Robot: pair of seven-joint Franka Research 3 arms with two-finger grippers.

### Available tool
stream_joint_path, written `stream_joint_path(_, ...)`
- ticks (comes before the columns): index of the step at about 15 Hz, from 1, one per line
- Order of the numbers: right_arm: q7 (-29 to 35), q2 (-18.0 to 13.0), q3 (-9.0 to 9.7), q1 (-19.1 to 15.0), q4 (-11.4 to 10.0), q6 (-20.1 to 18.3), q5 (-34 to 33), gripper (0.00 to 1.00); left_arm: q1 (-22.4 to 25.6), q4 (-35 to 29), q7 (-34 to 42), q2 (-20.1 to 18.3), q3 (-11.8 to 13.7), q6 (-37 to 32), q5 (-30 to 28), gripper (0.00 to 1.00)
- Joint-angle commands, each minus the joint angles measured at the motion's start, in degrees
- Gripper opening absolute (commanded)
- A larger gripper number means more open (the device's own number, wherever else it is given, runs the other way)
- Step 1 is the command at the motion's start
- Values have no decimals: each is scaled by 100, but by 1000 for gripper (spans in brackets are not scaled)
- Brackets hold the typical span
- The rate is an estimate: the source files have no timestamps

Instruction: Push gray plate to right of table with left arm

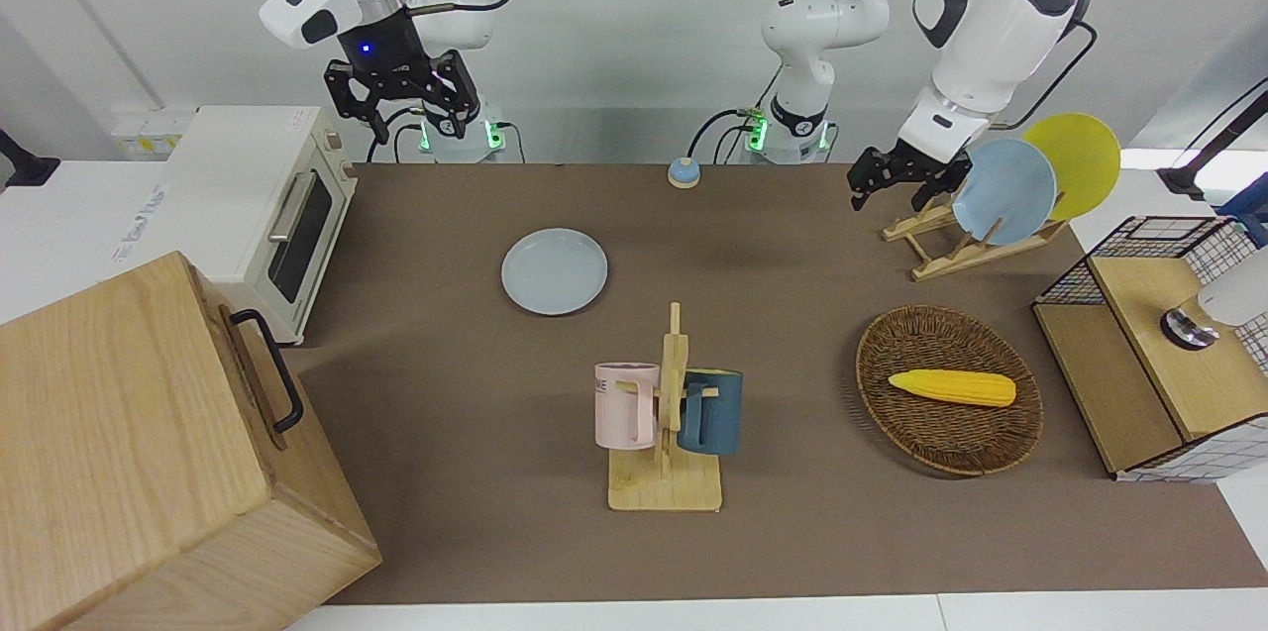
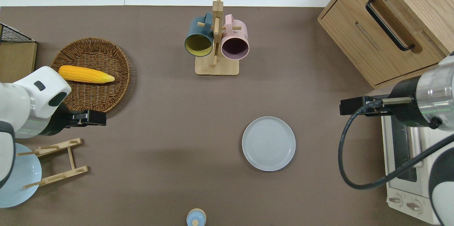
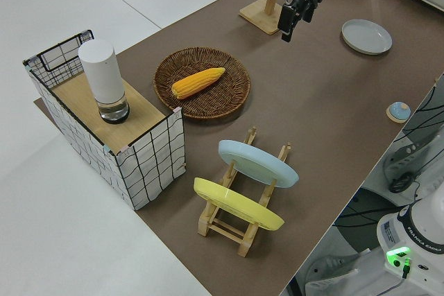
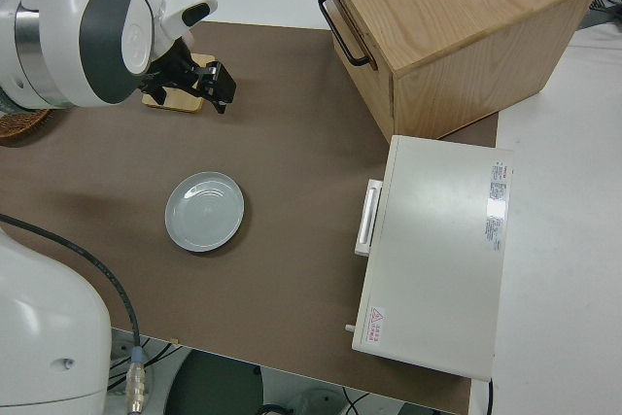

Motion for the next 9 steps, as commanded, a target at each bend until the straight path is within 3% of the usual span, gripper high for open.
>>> stream_joint_path(1, 12, 36, 15, -37, 82, -31, 92, 996, 5, 273, 65, -99, 124, -374, 129, 993)
stream_joint_path(6, 12, 36, 24, -37, 82, -31, 92, 996, 23, 1204, 39, -47, 115, -1191, 261, 993)
stream_joint_path(9, 12, 36, 24, -37, 82, -31, 92, 996, 23, 1390, 12, -30, 107, -1429, 348, 993)
